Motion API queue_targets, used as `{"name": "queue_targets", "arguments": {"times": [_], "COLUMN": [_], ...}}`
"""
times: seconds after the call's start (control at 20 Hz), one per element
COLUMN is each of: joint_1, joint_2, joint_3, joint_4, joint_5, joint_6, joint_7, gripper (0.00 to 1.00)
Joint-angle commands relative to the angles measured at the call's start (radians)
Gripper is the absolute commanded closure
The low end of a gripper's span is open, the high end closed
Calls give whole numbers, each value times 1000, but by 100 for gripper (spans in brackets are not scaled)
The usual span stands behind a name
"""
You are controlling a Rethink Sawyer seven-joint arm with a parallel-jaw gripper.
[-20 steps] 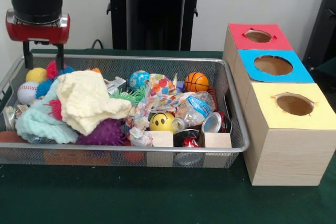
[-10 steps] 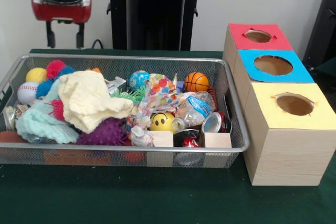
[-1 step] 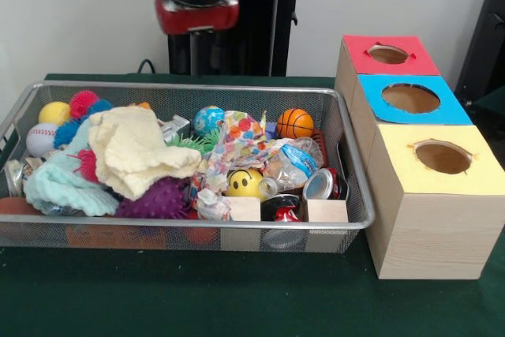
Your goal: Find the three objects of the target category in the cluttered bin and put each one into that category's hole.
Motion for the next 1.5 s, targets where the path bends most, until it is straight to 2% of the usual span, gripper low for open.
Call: {"name": "queue_targets", "arguments": {"times": [0.05,0.2,0.35,0.5,0.75,1.1,1.5], "joint_1": [131,196,251,273,297,289,302], "joint_2": [150,216,275,323,357,315,326], "joint_3": [-71,-127,-182,-200,-219,-224,-228], "joint_4": [34,-5,-44,-65,-95,-131,-144], "joint_5": [62,45,53,89,127,151,173], "joint_6": [-172,-309,-379,-417,-436,-372,-392], "joint_7": [331,392,426,427,410,334,325], "gripper": [0,0,0,0,0,0,0]}}
